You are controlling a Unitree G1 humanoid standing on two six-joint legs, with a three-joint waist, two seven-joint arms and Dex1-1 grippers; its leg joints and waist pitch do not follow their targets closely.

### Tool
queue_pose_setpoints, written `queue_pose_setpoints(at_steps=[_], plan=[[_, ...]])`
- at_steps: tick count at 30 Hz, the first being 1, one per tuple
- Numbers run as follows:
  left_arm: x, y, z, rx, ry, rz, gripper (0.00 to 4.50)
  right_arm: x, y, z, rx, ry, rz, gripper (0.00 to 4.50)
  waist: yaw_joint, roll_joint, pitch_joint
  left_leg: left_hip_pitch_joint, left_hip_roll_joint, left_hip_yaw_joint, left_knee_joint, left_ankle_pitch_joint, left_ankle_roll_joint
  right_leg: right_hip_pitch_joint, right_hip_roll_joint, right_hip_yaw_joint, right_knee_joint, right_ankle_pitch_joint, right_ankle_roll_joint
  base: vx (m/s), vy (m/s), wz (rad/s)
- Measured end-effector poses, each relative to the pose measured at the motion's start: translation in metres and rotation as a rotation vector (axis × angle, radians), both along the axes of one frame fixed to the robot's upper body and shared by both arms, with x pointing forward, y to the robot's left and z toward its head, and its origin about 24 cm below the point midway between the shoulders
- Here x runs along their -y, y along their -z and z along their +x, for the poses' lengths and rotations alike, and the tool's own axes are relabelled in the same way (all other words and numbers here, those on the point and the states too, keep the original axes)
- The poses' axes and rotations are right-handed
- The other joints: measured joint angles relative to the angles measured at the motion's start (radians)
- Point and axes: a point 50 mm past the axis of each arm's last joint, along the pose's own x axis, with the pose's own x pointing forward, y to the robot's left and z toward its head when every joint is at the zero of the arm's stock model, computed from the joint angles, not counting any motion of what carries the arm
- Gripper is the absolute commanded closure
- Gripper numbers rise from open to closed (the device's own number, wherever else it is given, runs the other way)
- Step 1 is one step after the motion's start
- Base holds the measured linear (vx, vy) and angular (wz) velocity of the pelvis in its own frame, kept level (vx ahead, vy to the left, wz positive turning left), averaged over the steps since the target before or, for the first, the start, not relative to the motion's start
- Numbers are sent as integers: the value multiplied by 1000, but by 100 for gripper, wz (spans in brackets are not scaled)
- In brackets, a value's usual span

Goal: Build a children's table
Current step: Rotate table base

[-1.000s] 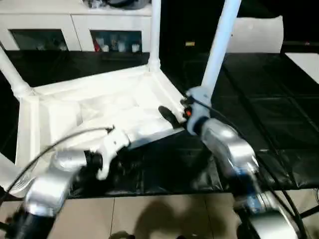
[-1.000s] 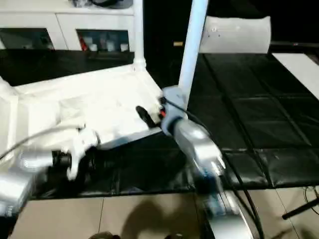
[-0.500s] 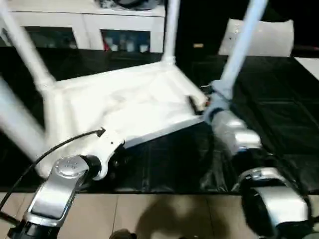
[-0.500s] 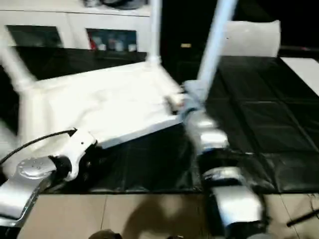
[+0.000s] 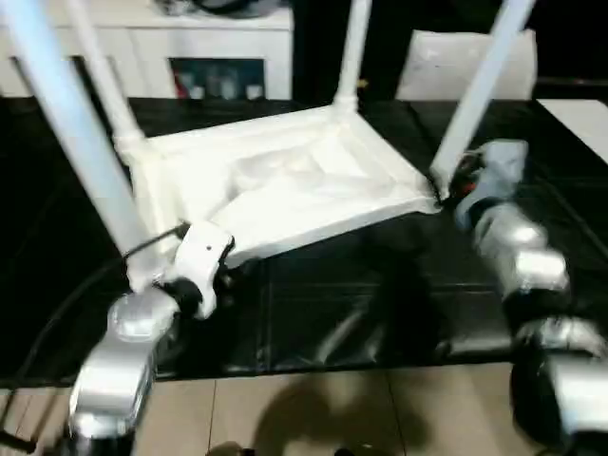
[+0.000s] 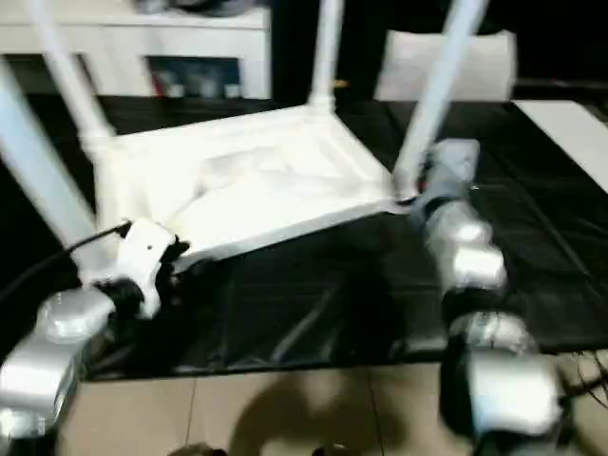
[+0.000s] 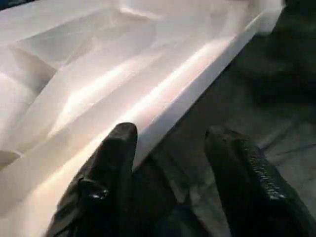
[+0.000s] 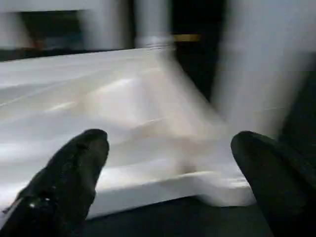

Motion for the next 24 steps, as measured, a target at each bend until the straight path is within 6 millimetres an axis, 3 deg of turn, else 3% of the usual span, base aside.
queue_pose_setpoints(at_steps=[6,9,14,17,19,24], plan=[[-26,22,-42,-8,-135,-13,130,-32,10,-38,-11,-234,42,0,8,-1,0,0,0,-1,0,-1,1,2,0,0,-4,-4,6,0,0,0],[-30,25,-54,10,-192,-36,102,-38,8,-48,-14,-275,54,0,16,-1,0,4,-1,-1,0,-1,1,6,0,0,-7,-5,7,0,0,0],[-45,30,-76,48,-373,-24,71,-46,13,-65,-49,-312,44,0,10,-4,-2,5,-1,-1,1,-1,1,9,0,0,-10,-6,9,0,0,0],[-53,25,-74,105,-460,-11,52,-51,13,-69,-93,-339,33,0,8,-5,-2,5,-1,-2,1,-1,1,10,0,0,-10,-6,9,0,0,0],[-62,18,-62,166,-502,-8,27,-54,16,-71,-124,-345,19,0,9,-7,-3,6,-1,-3,1,-1,1,10,0,0,-10,-6,10,0,0,0],[-72,3,-42,256,-477,-2,3,-56,27,-75,-185,-314,-29,0,-1,-9,-5,7,-3,-5,2,-1,1,12,0,0,-11,-6,11,0,0,0]])
